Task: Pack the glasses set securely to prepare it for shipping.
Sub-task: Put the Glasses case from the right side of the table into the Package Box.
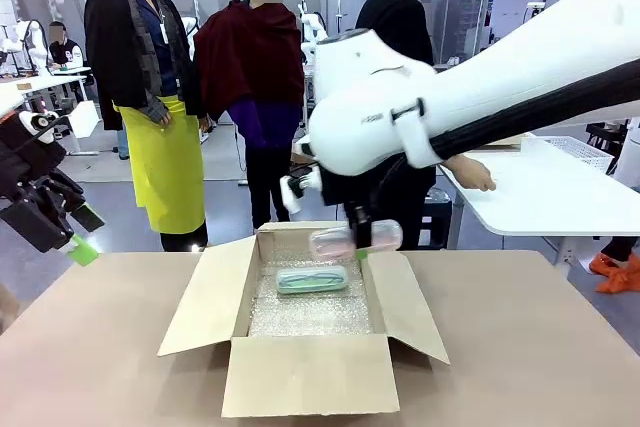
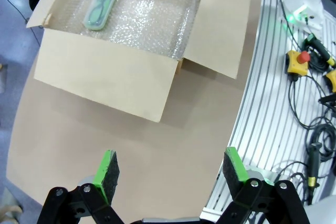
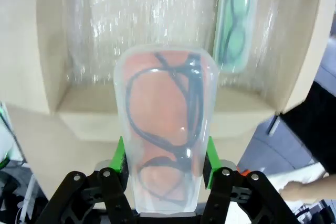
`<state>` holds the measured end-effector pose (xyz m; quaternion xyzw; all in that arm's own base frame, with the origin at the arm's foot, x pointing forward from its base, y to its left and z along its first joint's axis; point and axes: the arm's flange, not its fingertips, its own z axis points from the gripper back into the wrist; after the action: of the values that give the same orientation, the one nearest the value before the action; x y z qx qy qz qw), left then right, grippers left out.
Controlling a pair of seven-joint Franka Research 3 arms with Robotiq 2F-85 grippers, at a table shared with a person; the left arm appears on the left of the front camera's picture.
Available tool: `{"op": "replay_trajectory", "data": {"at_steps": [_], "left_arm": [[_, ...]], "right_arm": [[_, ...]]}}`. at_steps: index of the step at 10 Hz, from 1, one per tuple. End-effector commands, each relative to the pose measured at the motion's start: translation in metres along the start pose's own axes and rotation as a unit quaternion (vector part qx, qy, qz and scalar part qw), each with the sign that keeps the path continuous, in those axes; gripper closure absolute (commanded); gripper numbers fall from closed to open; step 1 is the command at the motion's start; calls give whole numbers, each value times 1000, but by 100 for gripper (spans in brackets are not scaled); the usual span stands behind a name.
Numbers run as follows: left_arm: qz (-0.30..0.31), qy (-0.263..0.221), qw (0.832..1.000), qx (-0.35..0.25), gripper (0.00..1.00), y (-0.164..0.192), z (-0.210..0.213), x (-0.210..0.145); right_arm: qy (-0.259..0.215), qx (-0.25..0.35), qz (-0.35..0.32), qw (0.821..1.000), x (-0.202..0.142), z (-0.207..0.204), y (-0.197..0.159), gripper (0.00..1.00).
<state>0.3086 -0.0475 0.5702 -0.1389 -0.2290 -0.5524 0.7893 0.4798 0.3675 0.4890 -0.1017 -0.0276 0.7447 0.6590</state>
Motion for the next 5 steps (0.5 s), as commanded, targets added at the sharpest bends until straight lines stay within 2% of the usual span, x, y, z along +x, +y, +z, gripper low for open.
{"op": "replay_trajectory", "data": {"at_steps": [1, 3, 5], "left_arm": [[-9, -4, 1000, -5, 0, 0, 2, -2], [-9, -4, 1000, -5, 0, 0, 2, -2], [-9, -4, 1000, -5, 0, 0, 2, -2]], "right_arm": [[-3, -1, -8, 1000, 27, -10, -12, 56], [17, 4, 5, 1000, 53, -31, -11, 56], [-4, 11, 14, 1000, 45, -30, -5, 56]]}}
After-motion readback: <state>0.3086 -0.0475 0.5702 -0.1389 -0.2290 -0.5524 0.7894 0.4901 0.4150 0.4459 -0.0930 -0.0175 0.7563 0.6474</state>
